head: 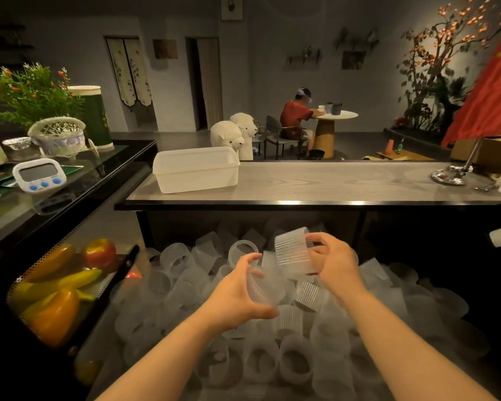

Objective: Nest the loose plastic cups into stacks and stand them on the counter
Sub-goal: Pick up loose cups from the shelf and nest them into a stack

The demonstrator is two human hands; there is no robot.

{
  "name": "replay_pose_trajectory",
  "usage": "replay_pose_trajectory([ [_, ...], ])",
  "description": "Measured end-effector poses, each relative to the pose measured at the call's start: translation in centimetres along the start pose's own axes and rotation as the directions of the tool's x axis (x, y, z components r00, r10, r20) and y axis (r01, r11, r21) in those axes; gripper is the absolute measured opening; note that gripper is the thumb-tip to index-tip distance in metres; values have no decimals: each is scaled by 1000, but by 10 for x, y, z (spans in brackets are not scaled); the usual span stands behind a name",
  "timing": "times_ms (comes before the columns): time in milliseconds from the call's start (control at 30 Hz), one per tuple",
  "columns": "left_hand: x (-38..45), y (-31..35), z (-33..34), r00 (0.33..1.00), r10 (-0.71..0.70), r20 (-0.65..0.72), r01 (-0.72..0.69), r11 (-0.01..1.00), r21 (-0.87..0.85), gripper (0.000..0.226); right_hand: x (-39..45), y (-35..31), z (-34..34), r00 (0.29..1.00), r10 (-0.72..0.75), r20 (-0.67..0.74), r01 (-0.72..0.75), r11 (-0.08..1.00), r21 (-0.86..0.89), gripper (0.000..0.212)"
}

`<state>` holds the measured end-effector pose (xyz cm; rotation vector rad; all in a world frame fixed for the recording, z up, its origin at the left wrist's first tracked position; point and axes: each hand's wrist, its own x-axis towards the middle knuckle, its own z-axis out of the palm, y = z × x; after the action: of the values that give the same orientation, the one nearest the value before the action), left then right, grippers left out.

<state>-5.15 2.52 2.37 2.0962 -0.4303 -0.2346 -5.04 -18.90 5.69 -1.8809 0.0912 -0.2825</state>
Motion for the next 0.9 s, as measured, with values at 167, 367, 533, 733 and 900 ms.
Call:
replay_pose_trajectory([
  [167,-4,10,2,996,90,7,-90,996,-18,106,-2,-10,13,947,136,292,-82,979,-189,31],
  [367,-9,11,-4,995,92,37,-92,996,-5,106,-2,-11,14,925,186,332,-63,936,-347,33],
  [533,-10,21,-1,993,112,24,-114,990,79,84,-7,-10,25,903,152,402,55,887,-459,20],
  [733,-10,21,-1,999,28,-37,-20,982,188,63,4,14,-18,977,139,159,-39,858,-512,26],
  [900,-7,24,6,996,1,-84,17,978,207,65,-18,45,-26,911,295,289,142,432,-891,14],
])
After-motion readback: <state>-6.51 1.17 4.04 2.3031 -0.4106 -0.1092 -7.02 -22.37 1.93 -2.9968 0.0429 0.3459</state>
